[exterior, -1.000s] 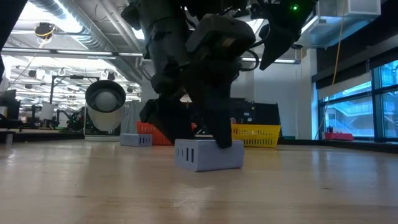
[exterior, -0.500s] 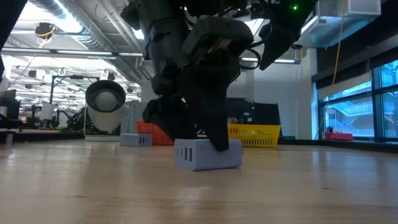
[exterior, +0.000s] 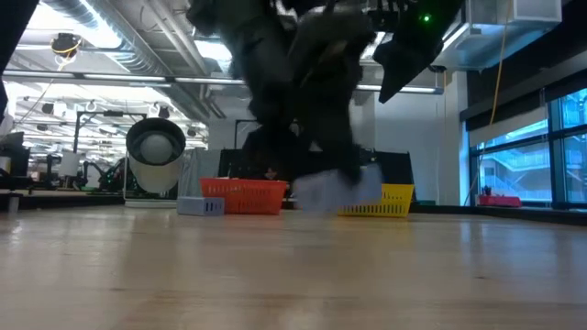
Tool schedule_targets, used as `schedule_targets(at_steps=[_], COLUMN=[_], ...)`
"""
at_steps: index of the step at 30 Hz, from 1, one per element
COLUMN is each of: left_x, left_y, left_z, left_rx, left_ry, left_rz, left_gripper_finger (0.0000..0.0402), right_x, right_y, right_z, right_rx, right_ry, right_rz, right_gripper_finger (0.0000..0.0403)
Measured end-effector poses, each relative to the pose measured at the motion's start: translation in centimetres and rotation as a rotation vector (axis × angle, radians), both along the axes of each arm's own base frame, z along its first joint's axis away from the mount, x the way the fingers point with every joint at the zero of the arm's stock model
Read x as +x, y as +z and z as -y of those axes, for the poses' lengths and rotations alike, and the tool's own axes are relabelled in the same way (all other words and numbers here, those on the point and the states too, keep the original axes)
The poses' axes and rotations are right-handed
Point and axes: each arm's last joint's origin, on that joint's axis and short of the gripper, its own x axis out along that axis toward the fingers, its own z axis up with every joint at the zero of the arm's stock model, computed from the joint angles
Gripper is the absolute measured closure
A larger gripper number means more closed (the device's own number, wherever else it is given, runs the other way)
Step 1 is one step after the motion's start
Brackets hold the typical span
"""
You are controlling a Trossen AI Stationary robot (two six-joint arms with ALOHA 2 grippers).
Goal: Pick & Place Office items
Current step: Put the bottom purple charger adapter into the orange bin
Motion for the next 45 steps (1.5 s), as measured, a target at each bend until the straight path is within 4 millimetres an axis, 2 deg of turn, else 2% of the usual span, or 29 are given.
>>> schedule_targets(at_steps=[2,12,19,29,36,40,45], left_x=[0.3,-0.2,-1.0,-2.3,-5.7,-8.8,-12.8], left_y=[1.0,3.8,6.6,10.2,12.2,13.3,13.5], left_z=[-0.3,-1.4,-2.3,-4.3,-6.8,-7.8,-8.6], left_rx=[0.039,0.287,0.539,0.627,0.628,0.621,0.623], left_ry=[-0.014,-0.042,0.063,0.154,0.223,0.206,0.204], left_rz=[0.060,0.148,0.214,0.267,0.353,0.464,0.635], left_gripper_finger=[0.0177,0.0178,0.0178,0.0178,0.0182,0.0184,0.0184], right_x=[0.0,-0.7,-1.0,-2.0,-2.7,-2.7,-2.2], right_y=[0.1,0.9,1.3,2.3,3.5,4.3,5.0], right_z=[0.4,1.9,3.2,4.8,4.8,4.5,4.2], right_rx=[-0.021,-0.124,-0.152,-0.155,-0.031,0.032,0.078], right_ry=[-0.024,-0.148,-0.212,-0.281,-0.210,-0.123,-0.017], right_rz=[0.005,0.061,0.091,0.138,0.208,0.259,0.319], right_gripper_finger=[0.0158,0.0158,0.0158,0.0158,0.0158,0.0158,0.0158])
